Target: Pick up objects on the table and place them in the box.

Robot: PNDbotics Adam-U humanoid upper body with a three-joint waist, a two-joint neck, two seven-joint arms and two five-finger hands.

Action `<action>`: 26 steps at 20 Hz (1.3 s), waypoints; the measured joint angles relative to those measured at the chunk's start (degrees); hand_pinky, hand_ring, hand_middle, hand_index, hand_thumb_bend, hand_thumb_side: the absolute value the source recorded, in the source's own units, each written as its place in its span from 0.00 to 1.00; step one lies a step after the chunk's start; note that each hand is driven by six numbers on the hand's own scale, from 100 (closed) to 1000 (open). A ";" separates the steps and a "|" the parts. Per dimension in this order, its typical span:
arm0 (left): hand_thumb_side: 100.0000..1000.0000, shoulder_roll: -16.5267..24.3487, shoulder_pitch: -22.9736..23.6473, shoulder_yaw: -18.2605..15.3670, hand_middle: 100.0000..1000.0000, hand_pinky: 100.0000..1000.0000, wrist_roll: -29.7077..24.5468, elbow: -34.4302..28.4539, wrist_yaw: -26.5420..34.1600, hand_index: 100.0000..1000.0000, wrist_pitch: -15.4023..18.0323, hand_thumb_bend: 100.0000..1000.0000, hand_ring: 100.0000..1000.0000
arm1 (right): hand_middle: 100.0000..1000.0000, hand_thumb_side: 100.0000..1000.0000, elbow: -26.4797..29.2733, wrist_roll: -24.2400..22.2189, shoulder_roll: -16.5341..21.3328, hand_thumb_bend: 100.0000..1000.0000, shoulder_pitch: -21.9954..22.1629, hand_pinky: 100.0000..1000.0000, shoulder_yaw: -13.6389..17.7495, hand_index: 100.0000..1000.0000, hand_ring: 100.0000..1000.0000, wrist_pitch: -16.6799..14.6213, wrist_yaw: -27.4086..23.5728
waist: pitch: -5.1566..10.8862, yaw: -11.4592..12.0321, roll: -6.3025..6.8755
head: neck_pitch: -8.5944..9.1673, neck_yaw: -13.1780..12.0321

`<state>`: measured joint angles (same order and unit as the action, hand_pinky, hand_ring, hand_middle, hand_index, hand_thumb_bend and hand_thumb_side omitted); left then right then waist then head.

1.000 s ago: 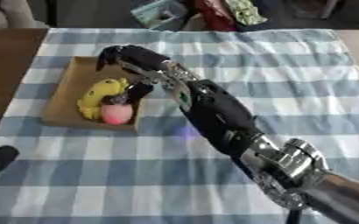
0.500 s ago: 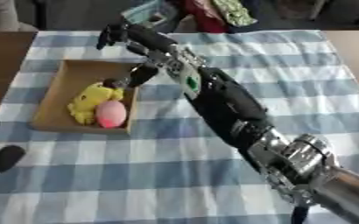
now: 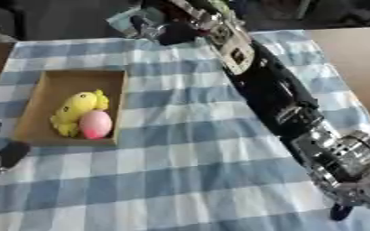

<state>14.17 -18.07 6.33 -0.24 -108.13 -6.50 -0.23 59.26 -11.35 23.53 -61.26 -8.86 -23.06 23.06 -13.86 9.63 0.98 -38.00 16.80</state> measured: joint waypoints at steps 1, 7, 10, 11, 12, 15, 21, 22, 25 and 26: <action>0.23 0.00 0.06 -0.21 0.45 0.49 0.18 0.02 -0.09 0.64 -0.02 0.79 0.48 | 0.66 0.58 1.12 -0.40 0.82 0.06 0.80 0.69 0.01 0.72 0.65 1.36 -1.65 | 0.03 -0.64 0.02 | 0.08 -0.21; 0.23 0.49 0.31 -1.08 0.45 0.49 1.17 0.36 -0.44 0.64 -0.07 0.79 0.48 | 0.66 0.58 8.19 -1.14 5.79 0.03 6.88 0.69 1.44 0.72 0.64 8.58 -12.96 | 0.05 -3.16 0.03 | 0.29 -1.90; 0.23 0.50 0.34 -1.54 0.45 0.49 1.75 0.38 -0.61 0.64 -0.15 0.79 0.48 | 0.66 0.59 12.15 -0.14 8.28 0.01 10.96 0.69 2.99 0.71 0.64 11.54 -19.50 | 0.04 -3.96 0.15 | 0.30 -2.76; 0.23 0.50 0.34 -1.69 0.45 0.49 1.96 0.39 -0.63 0.64 -0.20 0.79 0.48 | 0.66 0.60 13.55 0.36 8.96 0.01 12.48 0.69 3.57 0.71 0.64 12.54 -21.70 | 0.03 -4.07 0.18 | 0.30 -3.05; 0.23 0.50 0.34 -1.85 0.46 0.49 2.16 0.40 -0.65 0.64 -0.19 0.79 0.48 | 0.66 0.60 14.97 0.90 9.54 0.01 14.15 0.69 4.12 0.71 0.64 13.55 -23.83 | 0.01 -4.21 0.18 | 0.30 -3.29; 0.23 0.53 0.43 -2.33 0.46 0.49 2.78 0.62 -0.78 0.64 -0.27 0.79 0.48 | 0.66 0.60 19.79 2.54 10.81 0.01 19.30 0.69 5.93 0.71 0.64 16.29 -29.86 | -0.22 -4.68 0.17 | 0.28 -4.01; 0.21 0.96 1.03 -2.96 0.46 0.48 3.90 0.72 -1.09 0.64 -0.34 0.79 0.48 | 0.66 0.61 28.89 5.68 11.19 0.01 27.87 0.68 9.35 0.71 0.64 19.61 -36.80 | -0.35 -5.28 0.35 | -0.30 -5.15; 0.23 0.96 1.12 -3.03 0.46 0.48 4.02 0.72 -1.10 0.64 -0.39 0.79 0.48 | 0.66 0.61 30.11 6.05 11.19 0.01 28.97 0.68 9.78 0.71 0.64 19.97 -37.38 | -0.35 -5.36 0.38 | -0.51 -5.37; 0.23 0.96 1.73 -3.20 0.46 0.48 4.43 0.73 -1.13 0.64 -0.45 0.80 0.48 | 0.67 0.61 33.43 6.86 10.97 0.01 31.79 0.69 10.80 0.71 0.64 20.63 -38.23 | -0.40 -5.67 0.33 | -1.27 -6.26; 0.22 0.96 1.87 -3.24 0.46 0.48 4.52 0.73 -1.14 0.64 -0.47 0.80 0.48 | 0.67 0.62 34.38 7.01 10.91 0.01 32.65 0.69 11.11 0.71 0.64 20.76 -38.31 | -0.43 -5.73 0.34 | -1.50 -6.54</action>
